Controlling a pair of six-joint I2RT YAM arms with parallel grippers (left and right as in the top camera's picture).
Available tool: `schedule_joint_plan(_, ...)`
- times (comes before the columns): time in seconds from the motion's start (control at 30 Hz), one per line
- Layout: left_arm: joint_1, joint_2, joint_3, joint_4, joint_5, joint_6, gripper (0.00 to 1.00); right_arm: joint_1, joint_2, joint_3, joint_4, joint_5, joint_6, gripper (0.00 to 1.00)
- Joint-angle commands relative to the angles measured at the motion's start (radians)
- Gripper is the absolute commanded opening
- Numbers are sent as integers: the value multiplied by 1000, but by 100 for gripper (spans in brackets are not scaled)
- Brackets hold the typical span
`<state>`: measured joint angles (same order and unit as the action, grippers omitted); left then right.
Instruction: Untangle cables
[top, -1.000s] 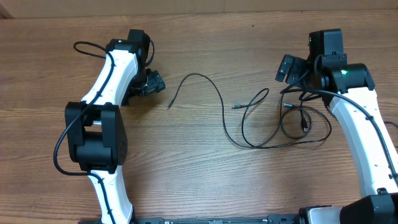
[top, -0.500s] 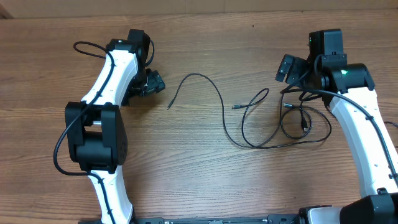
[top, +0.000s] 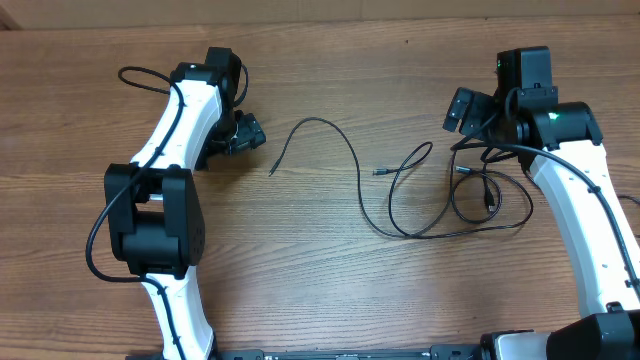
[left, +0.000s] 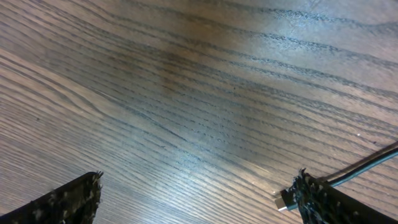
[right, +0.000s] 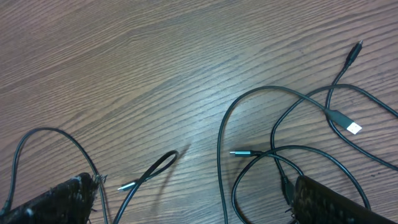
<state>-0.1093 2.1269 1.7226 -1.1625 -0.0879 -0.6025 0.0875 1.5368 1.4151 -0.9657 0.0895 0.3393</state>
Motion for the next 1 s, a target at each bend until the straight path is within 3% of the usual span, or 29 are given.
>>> schedule_joint_plan(0.0,-5,-104,-5,1,-16,-3,100,-1,6,-2,2,6,0,100)
schedule_joint_plan(0.43,-5,-533,-5,0,-16,-3,100,-1,6,-2,2,6,0,100)
schedule_joint_plan(0.97,-5,-795,-16,-73,-69,25,100,-1,6,-2,2,6,0,100)
